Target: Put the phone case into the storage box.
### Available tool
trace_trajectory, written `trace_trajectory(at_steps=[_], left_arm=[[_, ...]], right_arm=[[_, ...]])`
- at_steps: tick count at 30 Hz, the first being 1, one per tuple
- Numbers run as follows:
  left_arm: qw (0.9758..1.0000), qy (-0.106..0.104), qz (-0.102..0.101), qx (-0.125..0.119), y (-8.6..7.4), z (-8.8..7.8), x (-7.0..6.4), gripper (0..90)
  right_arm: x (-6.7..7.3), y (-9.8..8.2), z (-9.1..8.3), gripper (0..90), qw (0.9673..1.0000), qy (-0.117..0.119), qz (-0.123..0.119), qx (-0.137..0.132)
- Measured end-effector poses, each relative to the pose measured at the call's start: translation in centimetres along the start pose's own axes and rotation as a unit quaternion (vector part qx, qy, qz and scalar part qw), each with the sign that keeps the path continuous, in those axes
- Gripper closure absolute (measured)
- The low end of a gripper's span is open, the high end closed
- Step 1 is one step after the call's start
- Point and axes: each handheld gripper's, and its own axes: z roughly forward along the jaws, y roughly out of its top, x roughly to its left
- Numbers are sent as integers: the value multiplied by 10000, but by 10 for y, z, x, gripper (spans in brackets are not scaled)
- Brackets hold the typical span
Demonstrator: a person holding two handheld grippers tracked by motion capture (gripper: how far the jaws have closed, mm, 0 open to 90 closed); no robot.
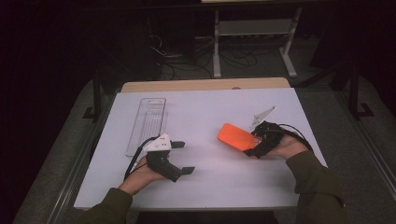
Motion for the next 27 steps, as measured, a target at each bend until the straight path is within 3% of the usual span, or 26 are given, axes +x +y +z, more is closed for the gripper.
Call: trace_trajectory(at_steps=[12, 23, 27], left_arm=[[10000, -40, 27, 59, 1, 0, 1, 0], [9996, -229, -9, 163, 11, -4, 3, 0], [9990, -323, 95, 281, 17, -5, 3, 0]], right_arm=[[4, 6, -10, 157, 9998, 9, -178, -80], [9, 12, -14, 157, 9994, 60, -340, -66], [10, 13, -14, 156, 9992, 80, -375, -68]])
